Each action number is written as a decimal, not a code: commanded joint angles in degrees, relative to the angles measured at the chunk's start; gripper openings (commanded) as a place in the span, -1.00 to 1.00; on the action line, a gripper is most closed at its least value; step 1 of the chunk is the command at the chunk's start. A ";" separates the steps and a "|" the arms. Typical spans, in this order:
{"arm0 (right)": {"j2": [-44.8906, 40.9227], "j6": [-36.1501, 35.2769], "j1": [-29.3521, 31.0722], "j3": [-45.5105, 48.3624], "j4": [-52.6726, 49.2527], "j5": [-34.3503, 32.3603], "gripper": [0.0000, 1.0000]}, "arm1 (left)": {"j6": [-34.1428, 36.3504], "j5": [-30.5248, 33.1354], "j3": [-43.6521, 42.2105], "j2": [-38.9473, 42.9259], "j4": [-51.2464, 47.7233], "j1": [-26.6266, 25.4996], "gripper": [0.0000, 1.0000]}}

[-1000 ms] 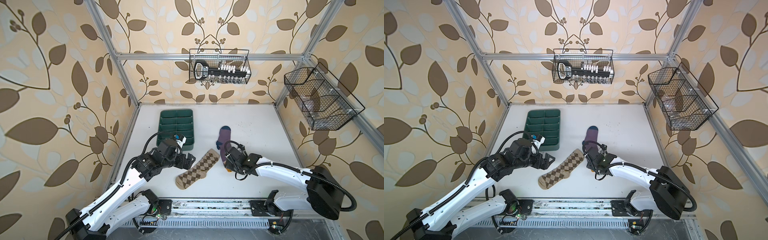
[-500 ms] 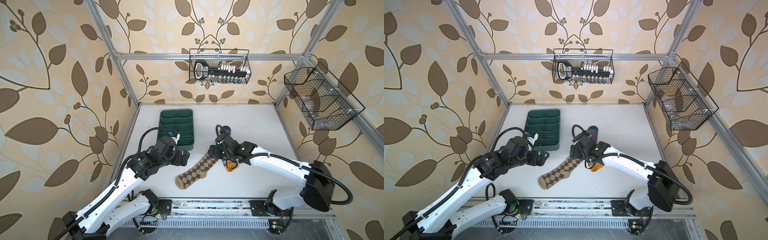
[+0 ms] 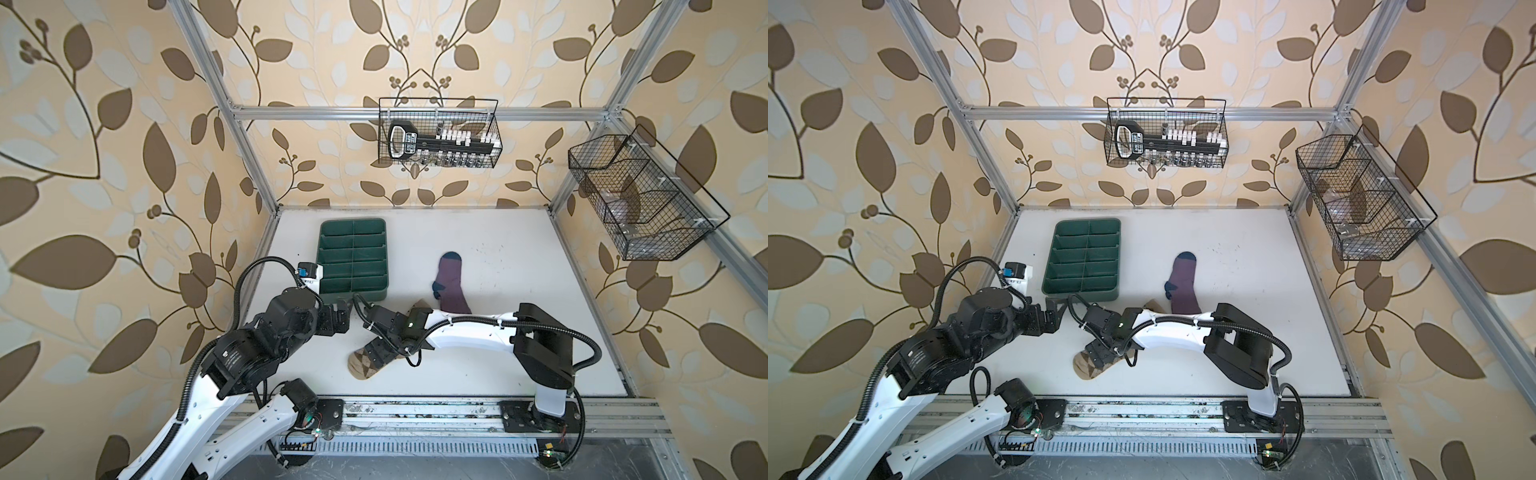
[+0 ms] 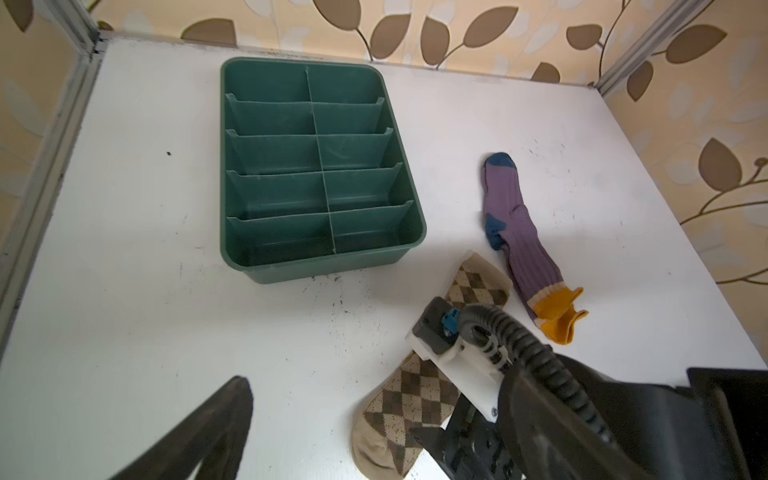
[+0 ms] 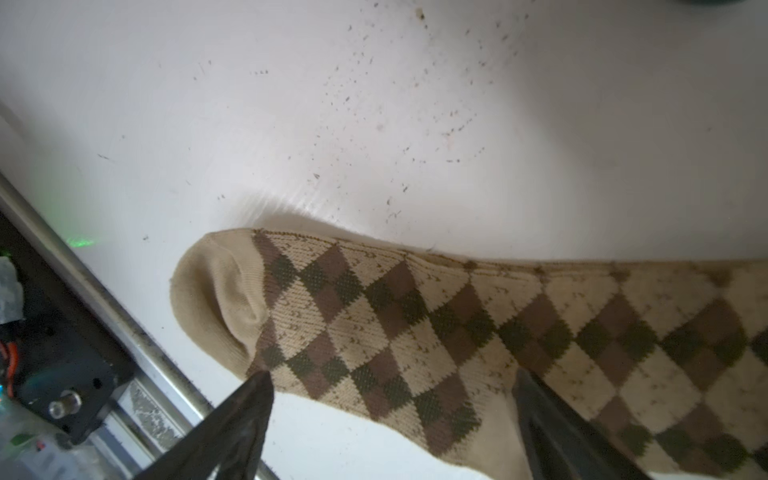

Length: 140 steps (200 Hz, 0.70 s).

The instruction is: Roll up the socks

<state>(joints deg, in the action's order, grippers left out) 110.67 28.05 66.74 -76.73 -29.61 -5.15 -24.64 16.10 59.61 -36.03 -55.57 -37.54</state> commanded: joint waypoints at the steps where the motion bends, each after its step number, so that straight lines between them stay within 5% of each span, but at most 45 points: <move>1: 3.46 -5.20 -0.43 -0.97 -3.03 -4.77 0.84 | -1.64 4.43 1.13 0.33 -0.20 -0.34 0.98; 75: 12.32 -0.68 -0.12 -6.06 1.93 1.99 0.83 | -0.94 7.86 1.41 2.07 0.40 -0.34 0.98; 140: 24.89 7.57 -3.31 -26.69 3.07 5.83 0.83 | -0.15 8.80 3.50 2.70 -0.24 -0.34 0.98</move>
<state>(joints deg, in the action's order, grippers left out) 129.14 30.15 65.01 -98.08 -26.55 -4.01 -25.47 23.00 60.29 -33.85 -56.03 -37.54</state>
